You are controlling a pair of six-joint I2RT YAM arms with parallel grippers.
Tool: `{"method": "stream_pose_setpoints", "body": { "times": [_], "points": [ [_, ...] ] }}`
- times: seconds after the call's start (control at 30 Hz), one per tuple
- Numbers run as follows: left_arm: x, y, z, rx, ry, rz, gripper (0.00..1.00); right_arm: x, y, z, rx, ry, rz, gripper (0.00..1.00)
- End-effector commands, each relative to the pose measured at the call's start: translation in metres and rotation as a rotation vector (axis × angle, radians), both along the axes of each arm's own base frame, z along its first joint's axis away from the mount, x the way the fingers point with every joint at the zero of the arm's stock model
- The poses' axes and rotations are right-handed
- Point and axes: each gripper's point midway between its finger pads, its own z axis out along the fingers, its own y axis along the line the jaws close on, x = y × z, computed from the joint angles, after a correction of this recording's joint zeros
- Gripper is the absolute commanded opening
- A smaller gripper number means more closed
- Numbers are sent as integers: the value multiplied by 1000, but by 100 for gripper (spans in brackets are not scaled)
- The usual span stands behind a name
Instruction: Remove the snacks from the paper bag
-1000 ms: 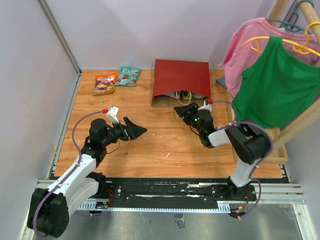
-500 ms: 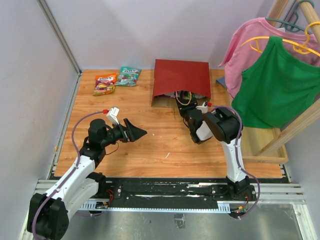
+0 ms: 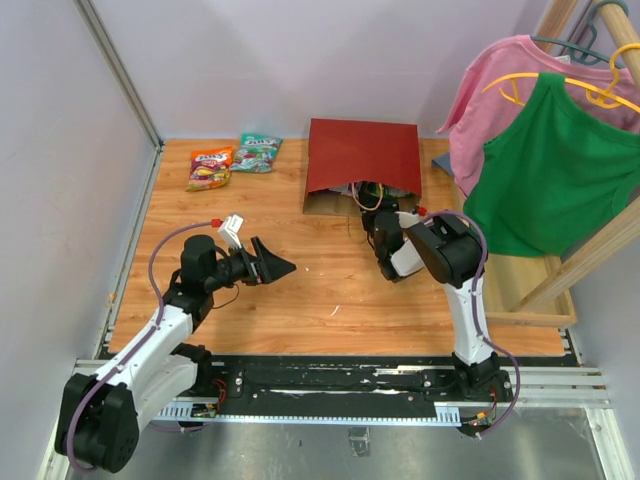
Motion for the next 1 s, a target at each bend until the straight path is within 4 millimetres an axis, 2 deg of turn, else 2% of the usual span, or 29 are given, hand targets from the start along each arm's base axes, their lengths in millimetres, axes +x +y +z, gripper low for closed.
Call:
{"method": "stream_pose_setpoints", "body": {
  "times": [0.0,0.2,0.4,0.47,0.53,0.57,0.6,0.73,0.83,0.97],
  "points": [
    [4,-3,14,-22,-46,-21,100,6,-11,-6,5,58,-91,50],
    [3,-2,10,-15,-33,-16,100,24,3,-11,21,62,-78,50],
    [4,-2,9,-13,-26,-18,100,38,21,-5,3,48,-38,47],
    [4,-2,8,-13,-22,-18,100,39,22,-4,8,45,-37,36],
    [3,-2,8,-12,-22,-19,100,38,23,-1,15,34,-36,15],
    [3,-2,8,-12,-23,-19,100,36,22,0,15,30,-35,5],
    [3,-2,9,-12,-24,-19,100,34,23,2,14,27,-32,1],
    [4,-1,9,-7,-24,-15,100,19,22,15,-2,-6,-15,1],
    [4,0,9,-2,-27,-6,100,-1,21,26,13,-39,3,1],
    [3,2,10,5,-35,5,100,-32,20,54,69,-135,31,1]
  ]
}}
